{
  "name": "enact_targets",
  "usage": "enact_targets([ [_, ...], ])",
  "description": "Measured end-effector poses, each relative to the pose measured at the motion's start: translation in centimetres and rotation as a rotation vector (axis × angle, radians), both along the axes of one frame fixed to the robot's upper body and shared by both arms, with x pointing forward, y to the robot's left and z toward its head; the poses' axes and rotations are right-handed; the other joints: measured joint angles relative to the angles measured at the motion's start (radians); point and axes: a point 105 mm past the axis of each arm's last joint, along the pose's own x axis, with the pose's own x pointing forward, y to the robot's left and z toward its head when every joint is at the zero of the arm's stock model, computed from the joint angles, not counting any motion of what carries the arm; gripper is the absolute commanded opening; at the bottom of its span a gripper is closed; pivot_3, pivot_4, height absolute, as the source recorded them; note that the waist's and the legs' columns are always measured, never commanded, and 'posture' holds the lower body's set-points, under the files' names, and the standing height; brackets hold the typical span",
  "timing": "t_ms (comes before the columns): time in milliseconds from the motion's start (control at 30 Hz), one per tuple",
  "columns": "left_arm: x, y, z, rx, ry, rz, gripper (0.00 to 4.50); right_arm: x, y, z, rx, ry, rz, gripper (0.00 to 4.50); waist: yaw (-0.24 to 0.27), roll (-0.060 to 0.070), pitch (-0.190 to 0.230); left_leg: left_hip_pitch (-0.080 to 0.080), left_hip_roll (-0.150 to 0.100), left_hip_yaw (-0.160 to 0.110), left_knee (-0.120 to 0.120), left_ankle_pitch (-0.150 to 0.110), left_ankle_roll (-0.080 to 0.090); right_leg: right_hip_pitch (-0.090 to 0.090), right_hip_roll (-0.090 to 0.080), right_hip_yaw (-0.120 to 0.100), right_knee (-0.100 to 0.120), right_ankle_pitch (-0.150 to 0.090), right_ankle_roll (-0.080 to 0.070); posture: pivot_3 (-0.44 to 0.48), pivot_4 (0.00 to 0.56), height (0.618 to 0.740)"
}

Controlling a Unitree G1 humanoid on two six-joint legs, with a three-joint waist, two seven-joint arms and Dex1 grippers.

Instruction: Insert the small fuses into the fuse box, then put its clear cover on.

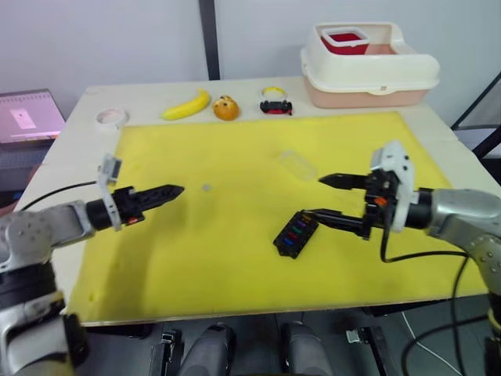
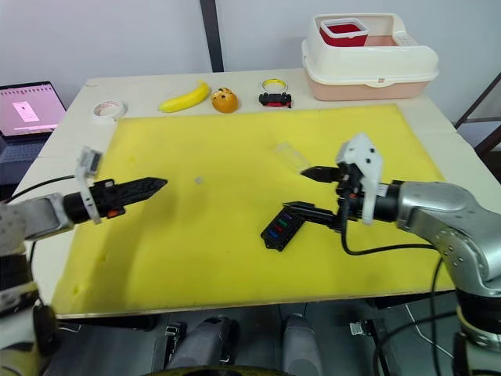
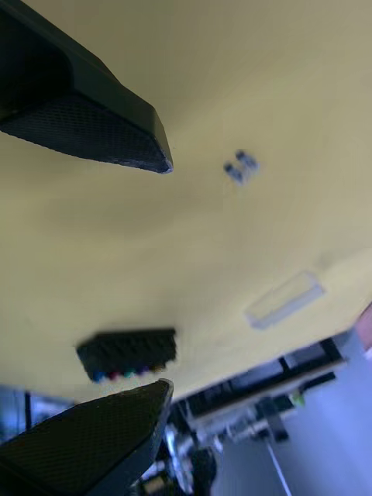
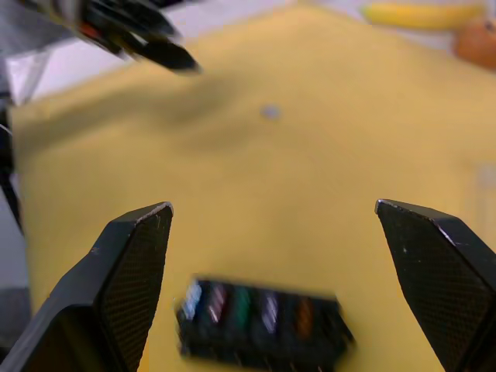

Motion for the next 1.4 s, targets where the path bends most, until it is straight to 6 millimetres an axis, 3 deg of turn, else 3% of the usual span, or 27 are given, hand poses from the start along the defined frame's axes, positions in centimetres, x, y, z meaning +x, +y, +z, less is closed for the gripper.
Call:
enact_targets([
  [267,1.9,-1.6,-3.1,-0.113,0.225,0.051,4.5,0.8,3.8,-0.7,0.024,0.011,0.048,4.44,-0.004,0.0,0.0,-0.001,0.0,0.0,0.0,0.0,-0.001,-0.002,0.0,0.0,0.001,0.0,0.0,0.0,0.15,0.74],
  [400,2.7,-1.9,-2.9,-0.165,0.211,0.077,4.5,1.4,4.6,-1.0,0.038,0.009,0.038,4.44,0.0,0.0,0.0,-0.001,0.0,0.0,0.0,0.0,-0.001,-0.002,0.0,0.0,0.001,0.0,0.0,0.0,0.15,0.74],
  [733,4.0,-1.6,-3.6,-0.285,0.206,0.19,4.5,2.1,4.4,-1.1,0.043,-0.006,-0.011,4.44,0.0,0.0,0.0,-0.001,0.0,0.0,0.0,0.0,-0.002,-0.002,0.0,0.0,0.001,0.0,0.0,0.0,0.15,0.74],
  [1400,5.6,-3.6,-4.1,-0.275,0.219,0.188,4.5,2.7,4.2,-1.5,0.044,0.003,-0.064,4.44,0.012,0.0,-0.001,0.0,-0.002,-0.001,0.001,0.001,-0.002,0.0,-0.001,0.0,0.001,0.0,0.0,0.0,0.15,0.74],
])
